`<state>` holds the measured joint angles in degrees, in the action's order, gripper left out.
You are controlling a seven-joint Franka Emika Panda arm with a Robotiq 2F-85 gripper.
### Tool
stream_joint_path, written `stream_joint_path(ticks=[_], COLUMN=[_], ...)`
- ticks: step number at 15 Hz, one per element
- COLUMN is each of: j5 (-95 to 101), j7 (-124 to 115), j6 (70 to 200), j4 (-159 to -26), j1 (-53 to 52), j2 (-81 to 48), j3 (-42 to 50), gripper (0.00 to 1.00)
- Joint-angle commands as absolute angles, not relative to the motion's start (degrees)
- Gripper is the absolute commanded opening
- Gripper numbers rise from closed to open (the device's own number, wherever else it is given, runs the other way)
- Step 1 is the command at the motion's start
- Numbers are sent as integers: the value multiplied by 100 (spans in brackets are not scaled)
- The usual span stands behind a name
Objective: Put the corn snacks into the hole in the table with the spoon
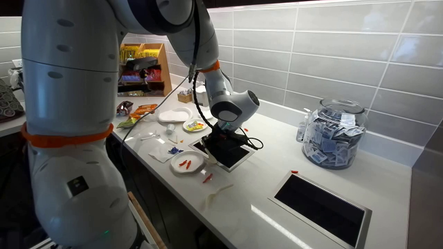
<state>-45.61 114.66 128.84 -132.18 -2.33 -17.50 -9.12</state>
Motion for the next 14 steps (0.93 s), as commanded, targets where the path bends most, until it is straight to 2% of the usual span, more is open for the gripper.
stream_joint_path(ticks=[1,14], j5=[-4503,-4390], j7=[11159,11260], j6=[13086,12624], j4=[-13373,-14474], j1=[-312,-236], j2=[-1590,-539], j3=[-908,-805], gripper=[3,3])
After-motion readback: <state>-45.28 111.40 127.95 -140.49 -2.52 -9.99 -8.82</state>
